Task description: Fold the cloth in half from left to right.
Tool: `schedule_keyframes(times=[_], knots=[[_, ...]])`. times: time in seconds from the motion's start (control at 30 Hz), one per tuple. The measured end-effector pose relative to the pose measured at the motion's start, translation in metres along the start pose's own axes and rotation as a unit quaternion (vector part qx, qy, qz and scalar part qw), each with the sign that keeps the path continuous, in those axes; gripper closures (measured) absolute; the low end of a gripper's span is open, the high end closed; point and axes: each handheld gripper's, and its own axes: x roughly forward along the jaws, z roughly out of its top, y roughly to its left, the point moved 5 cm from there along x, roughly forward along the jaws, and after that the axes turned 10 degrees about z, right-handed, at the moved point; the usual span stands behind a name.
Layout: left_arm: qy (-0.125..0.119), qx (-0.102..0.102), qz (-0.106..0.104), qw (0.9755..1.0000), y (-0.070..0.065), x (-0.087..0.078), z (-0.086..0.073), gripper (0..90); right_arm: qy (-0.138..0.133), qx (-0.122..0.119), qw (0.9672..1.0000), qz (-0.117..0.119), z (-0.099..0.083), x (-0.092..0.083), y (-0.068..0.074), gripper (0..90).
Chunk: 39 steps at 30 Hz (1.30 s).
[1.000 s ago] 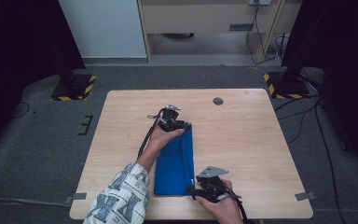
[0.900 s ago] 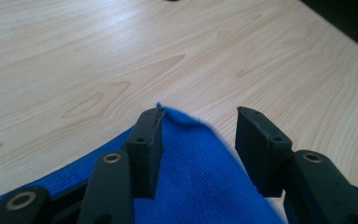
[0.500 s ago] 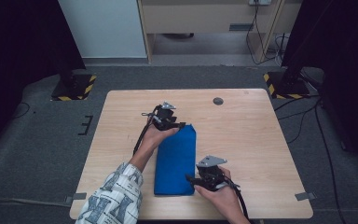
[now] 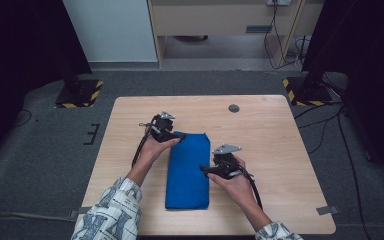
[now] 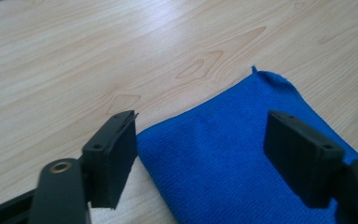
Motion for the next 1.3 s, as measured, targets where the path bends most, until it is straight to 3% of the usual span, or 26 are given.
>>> schedule_keyframes(times=[0.2,0.33,0.67,1.03,1.3], knots=[[-0.007,-0.004,-0.002,1.0,0.004,-0.001,-0.002,16.6,0.0,-0.006,0.9996,-0.026,0.015,0.009,-0.015,20.8],[-0.007,-0.003,-0.004,1.0,0.008,0.001,-0.005,15.8,0.005,-0.005,0.9996,-0.026,0.023,0.019,-0.024,19.4],[-0.016,-0.011,0.004,0.9998,0.017,-0.003,-0.009,12.9,0.002,0.006,1.0,-0.002,0.043,0.034,-0.03,16.4],[-0.021,-0.009,0.02,0.9995,0.024,-0.002,-0.01,15.3,-0.005,0.01,0.9999,-0.011,0.059,0.043,-0.042,18.3],[-0.026,-0.025,0.009,0.9993,0.026,-0.001,-0.01,15.3,0.006,0.007,0.9997,-0.022,0.069,0.053,-0.054,23.6]])
